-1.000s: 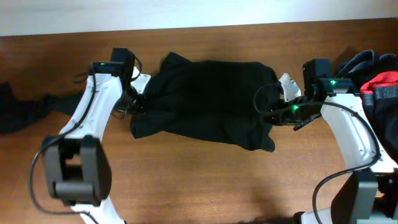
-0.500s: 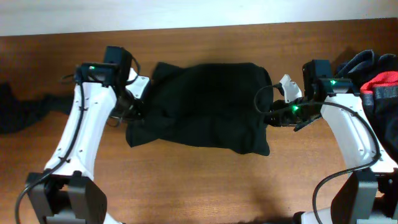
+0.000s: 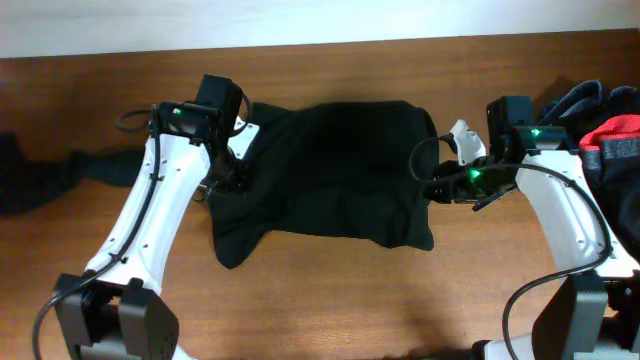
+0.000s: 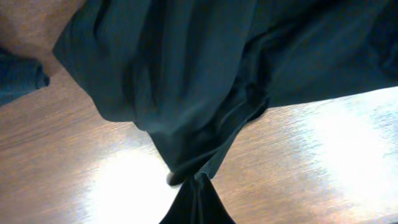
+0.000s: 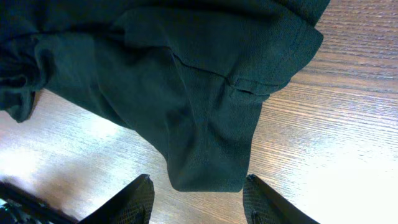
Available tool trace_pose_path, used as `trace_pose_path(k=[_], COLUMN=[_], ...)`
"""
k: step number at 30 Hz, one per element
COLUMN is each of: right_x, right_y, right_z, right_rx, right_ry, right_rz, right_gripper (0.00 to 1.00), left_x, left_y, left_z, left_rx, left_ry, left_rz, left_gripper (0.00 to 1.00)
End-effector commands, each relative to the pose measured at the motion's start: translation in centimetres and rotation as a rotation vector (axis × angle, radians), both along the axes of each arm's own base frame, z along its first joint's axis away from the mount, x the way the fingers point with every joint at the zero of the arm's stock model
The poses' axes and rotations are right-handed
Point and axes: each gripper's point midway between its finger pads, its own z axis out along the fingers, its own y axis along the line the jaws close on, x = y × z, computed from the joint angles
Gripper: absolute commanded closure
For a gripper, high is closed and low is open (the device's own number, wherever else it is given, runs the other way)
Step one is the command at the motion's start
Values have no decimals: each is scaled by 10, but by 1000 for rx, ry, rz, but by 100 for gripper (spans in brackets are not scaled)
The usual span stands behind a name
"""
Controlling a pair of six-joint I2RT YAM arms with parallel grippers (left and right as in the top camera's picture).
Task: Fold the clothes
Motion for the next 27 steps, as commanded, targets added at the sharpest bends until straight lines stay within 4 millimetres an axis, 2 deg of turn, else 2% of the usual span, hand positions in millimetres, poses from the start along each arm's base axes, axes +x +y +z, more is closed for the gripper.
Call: trace_pose_path(k=[1,8,16,18,21,22,27], right_x=[0,2,5,7,7,8,9], right_y=[-4,-4,-4,-4,-4,-4,-4], right_z=[-2,-2,-2,-1,-1,-1,-1], right_rx=[-9,-9,-10,-11,-11,-11,-11], right_ry=[2,-7,-20,-25,-29,-32,-34], right_rz=[-11,-11,-10,-10,-10,-10,-10], right_gripper=[49,49,49,49,48,49,48], left_x=[1,-10,-3,-1,-1,0,-6], left_y=[5,8,6,4,-3,-4,-3], left_z=[7,5,0,-8,-23,-34,-55], left_rx=[24,33,25,18,-14,-19,-14], left_ry=[-21,22,-1,-6,-5,-9,5], left_rz=[10,10,9,-1,-59,-94,-114], left_gripper=[99,99,72,63,55,51,50])
